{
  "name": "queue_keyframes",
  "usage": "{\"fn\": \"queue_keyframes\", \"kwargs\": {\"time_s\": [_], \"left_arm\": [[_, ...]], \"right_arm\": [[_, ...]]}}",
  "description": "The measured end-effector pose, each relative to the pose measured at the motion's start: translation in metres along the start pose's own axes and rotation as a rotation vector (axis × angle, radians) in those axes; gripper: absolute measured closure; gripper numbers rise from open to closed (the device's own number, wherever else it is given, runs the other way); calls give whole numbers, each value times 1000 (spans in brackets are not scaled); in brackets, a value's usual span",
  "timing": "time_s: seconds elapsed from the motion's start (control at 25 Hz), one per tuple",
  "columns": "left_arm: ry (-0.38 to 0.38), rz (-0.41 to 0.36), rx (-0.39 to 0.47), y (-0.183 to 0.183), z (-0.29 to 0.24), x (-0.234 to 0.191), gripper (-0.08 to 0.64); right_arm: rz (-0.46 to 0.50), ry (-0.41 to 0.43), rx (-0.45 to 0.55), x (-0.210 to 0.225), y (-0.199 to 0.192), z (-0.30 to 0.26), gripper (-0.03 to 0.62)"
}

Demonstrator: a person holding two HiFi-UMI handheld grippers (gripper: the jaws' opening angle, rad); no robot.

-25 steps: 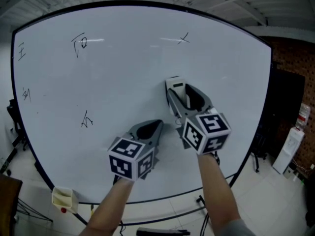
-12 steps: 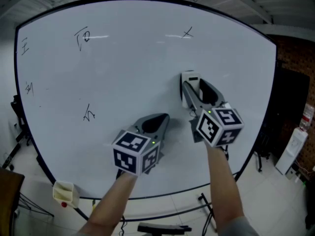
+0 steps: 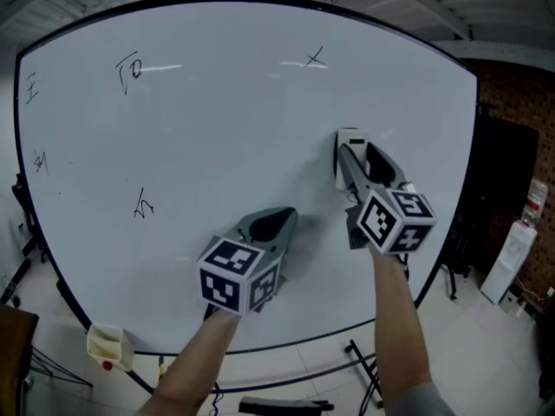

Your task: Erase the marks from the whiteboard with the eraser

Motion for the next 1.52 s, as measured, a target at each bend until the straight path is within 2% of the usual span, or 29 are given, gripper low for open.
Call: {"fn": "queue_keyframes", "kwargs": {"time_s": [0.24,0.56,0.72,0.96,1.32,1.52], "left_arm": [[14,3,-2,-1,6,-4,560],[68,21,-13,-5,32,-19,560],[100,31,-22,-7,47,-29,560],[106,45,-33,-9,55,-26,560],[99,48,-59,-10,56,-5,560],[116,45,-61,-5,55,13,560]], "right_arm": [[38,18,-14,-19,0,-4,362],[63,176,-47,-109,-25,-20,362],[60,207,-55,-129,-31,-24,362],[10,218,-72,-116,-27,-22,360],[-51,66,-55,-28,-11,-3,360],[-93,102,-66,-22,-9,8,360]]}}
Point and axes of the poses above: the fingertips, and each gripper's own axes: z backward along the fingers, x to its right, y out of its top, the point moved 6 cm from there along z, backward along the fingers, and after that the axes turned 12 degrees about -z, right-handed, at the moved point
